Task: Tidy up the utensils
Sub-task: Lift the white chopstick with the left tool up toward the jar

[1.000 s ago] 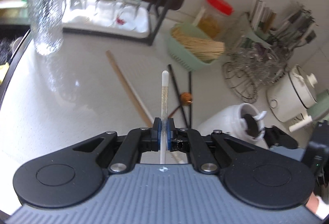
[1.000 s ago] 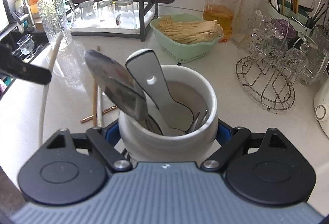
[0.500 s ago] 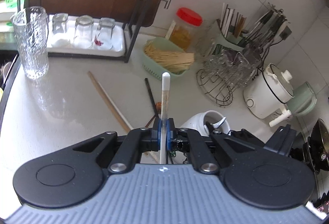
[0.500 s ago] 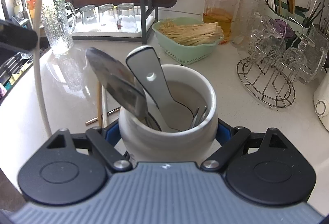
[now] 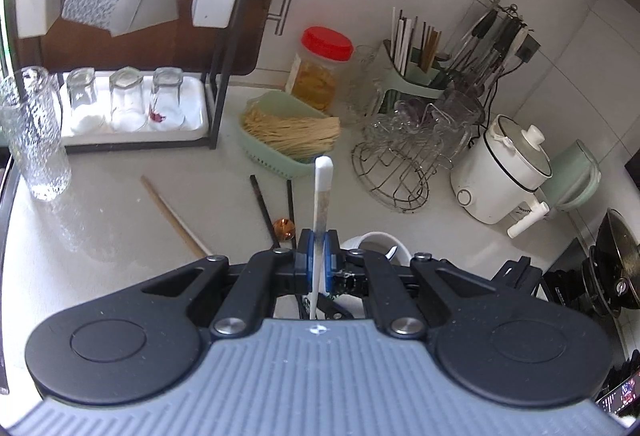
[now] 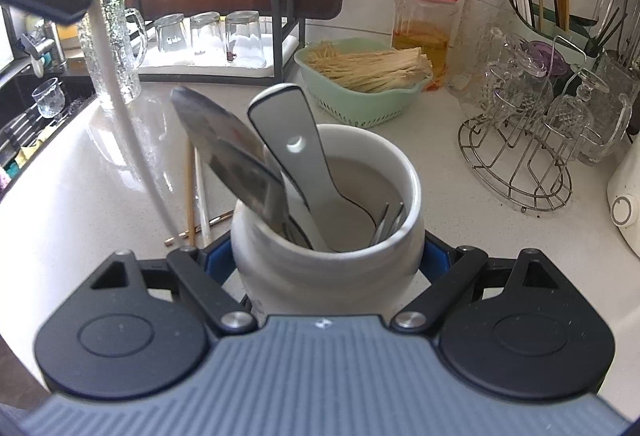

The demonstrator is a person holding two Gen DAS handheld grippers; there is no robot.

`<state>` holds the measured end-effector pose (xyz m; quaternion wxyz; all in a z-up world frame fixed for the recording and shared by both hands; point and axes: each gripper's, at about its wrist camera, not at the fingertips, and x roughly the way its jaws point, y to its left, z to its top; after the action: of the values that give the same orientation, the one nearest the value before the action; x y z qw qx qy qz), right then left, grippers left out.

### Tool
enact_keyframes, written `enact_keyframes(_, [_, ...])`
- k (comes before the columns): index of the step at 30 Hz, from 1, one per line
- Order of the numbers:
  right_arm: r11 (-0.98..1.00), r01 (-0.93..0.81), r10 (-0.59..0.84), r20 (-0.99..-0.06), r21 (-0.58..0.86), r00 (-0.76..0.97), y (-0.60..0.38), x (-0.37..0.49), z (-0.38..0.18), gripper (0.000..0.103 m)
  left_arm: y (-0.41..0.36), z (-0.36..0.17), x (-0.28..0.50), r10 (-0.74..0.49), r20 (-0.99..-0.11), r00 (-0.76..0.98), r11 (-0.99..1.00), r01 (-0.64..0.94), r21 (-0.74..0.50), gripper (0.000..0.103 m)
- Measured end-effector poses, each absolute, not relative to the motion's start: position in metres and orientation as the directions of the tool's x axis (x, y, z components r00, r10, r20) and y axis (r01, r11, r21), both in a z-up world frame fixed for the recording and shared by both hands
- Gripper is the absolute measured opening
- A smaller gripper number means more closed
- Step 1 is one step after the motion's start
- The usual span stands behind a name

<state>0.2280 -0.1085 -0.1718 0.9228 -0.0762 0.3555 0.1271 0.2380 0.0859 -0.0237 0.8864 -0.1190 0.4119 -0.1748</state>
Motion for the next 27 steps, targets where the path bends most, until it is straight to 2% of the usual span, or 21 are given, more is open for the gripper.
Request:
enact_keyframes(15, [0.960,-0.276,0.175,-0.672,-0.045,0.720,-0.107,0.228,-0.172,0.092,0.084,0.041,0.255,-0.390,-0.652,0.650,0.921,0.281,-0.271,0.006])
enact_keyframes(27, [0.961,-0.273,0.175,-0.669,-0.044,0.723,-0.108,0.227,-0.172,0.092,0.075,0.097,0.261,-0.427,-0.563,0.707,0.904,0.339,-0.260,0.006])
